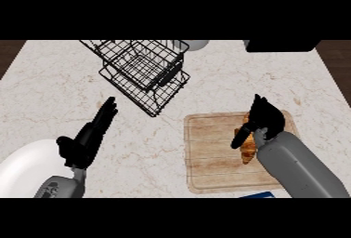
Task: Pick the croissant from the cutting board and place it in the tiered basket
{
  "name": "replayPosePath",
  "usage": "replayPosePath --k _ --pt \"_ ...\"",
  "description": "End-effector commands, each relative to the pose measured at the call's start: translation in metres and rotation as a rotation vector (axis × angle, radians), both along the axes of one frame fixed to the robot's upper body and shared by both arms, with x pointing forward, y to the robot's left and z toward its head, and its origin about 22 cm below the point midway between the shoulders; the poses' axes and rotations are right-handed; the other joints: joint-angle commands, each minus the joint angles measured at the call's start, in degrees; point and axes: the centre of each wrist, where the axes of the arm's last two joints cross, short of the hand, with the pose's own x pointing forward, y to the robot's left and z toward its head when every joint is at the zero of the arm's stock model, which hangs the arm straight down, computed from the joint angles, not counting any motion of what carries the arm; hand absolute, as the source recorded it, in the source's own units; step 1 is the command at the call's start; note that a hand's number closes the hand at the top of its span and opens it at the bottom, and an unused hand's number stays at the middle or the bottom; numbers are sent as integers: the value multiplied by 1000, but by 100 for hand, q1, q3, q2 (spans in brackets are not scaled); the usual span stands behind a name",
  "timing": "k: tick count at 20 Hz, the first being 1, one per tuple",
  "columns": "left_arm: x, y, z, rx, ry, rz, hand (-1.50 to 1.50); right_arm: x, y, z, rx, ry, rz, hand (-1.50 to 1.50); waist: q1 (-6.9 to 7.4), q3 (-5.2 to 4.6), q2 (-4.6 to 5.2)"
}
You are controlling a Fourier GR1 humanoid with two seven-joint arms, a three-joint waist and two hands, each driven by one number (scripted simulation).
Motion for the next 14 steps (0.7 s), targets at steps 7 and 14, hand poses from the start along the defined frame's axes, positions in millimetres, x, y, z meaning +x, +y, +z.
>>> replayPosePath --k 7,14 --pt "7 5 0 -15 -15 5 0 -17 5 -10 -34 93 -185 -150 58 2 29" --pt "-3 -4 11 -15 -5 -33 0 -14 -5 -19 19 -88 -136 150 129 9 31"
